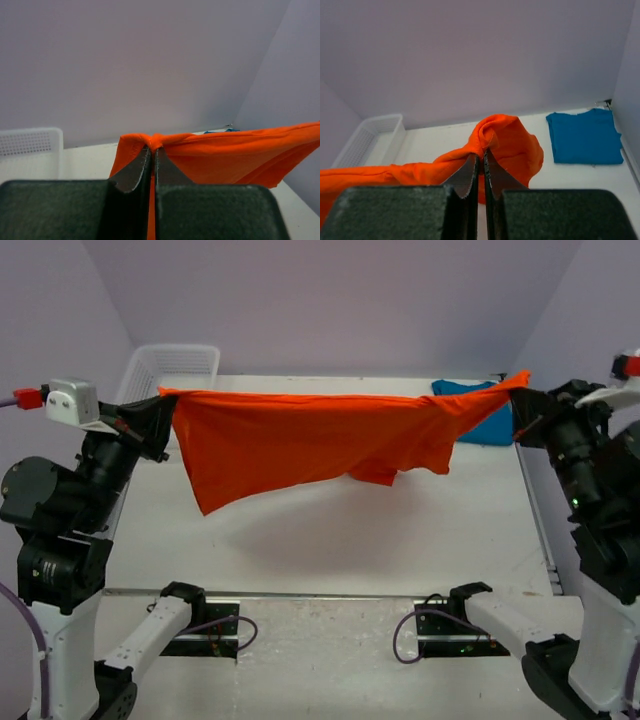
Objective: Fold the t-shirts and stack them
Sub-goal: Flatten out the tshirt
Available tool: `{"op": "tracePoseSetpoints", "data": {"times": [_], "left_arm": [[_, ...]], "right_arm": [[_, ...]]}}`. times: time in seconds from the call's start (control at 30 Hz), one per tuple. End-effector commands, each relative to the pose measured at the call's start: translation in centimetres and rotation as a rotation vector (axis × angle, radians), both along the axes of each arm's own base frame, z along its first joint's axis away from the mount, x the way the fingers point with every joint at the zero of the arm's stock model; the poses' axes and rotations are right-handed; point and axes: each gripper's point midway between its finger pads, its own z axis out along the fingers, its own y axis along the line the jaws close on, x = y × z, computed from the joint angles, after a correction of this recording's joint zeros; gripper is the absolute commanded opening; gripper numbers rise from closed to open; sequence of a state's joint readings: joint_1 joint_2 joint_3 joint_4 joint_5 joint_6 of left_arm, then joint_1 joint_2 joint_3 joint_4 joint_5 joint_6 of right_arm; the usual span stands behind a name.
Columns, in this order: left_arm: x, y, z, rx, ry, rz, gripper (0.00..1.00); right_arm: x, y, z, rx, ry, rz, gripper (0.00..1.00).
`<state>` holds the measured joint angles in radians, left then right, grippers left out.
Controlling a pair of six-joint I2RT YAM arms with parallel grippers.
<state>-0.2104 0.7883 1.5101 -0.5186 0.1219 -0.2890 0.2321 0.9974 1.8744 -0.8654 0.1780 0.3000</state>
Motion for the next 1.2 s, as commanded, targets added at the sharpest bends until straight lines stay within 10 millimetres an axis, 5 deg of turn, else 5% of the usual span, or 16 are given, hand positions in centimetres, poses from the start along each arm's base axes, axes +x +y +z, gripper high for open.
{"op": "tracePoseSetpoints", "data": {"times": [0.0,0.53,0.77,0.93,1.07,1.13,1.17], "left_arm": [[-1.4,-0.4,1.5,0.063,-0.062,-0.035,0.0],[-7.7,-2.2,9.0,0.067,-0.296,-0.212,0.0],[-9.4,-3.0,10.5,0.074,-0.355,-0.278,0.0],[-6.7,-2.7,8.6,0.085,-0.289,-0.218,0.0],[-1.6,-2.0,4.0,0.098,-0.176,-0.106,0.0],[2.1,-1.8,-0.2,0.121,-0.075,-0.04,0.0],[3.9,-1.9,-1.4,0.127,-0.046,-0.022,0.0]], "right_arm": [[-3.1,0.3,2.2,-0.045,-0.082,0.065,0.0],[-12.1,1.7,10.7,-0.059,-0.409,0.264,0.0],[-15.8,2.4,14.8,-0.056,-0.546,0.343,0.0],[-13.4,3.5,14.0,-0.054,-0.494,0.373,0.0],[-6.3,4.7,9.8,-0.063,-0.336,0.35,0.0],[-3.3,5.3,8.2,-0.073,-0.279,0.34,0.0],[0.0,6.0,6.5,-0.093,-0.215,0.337,0.0]]}}
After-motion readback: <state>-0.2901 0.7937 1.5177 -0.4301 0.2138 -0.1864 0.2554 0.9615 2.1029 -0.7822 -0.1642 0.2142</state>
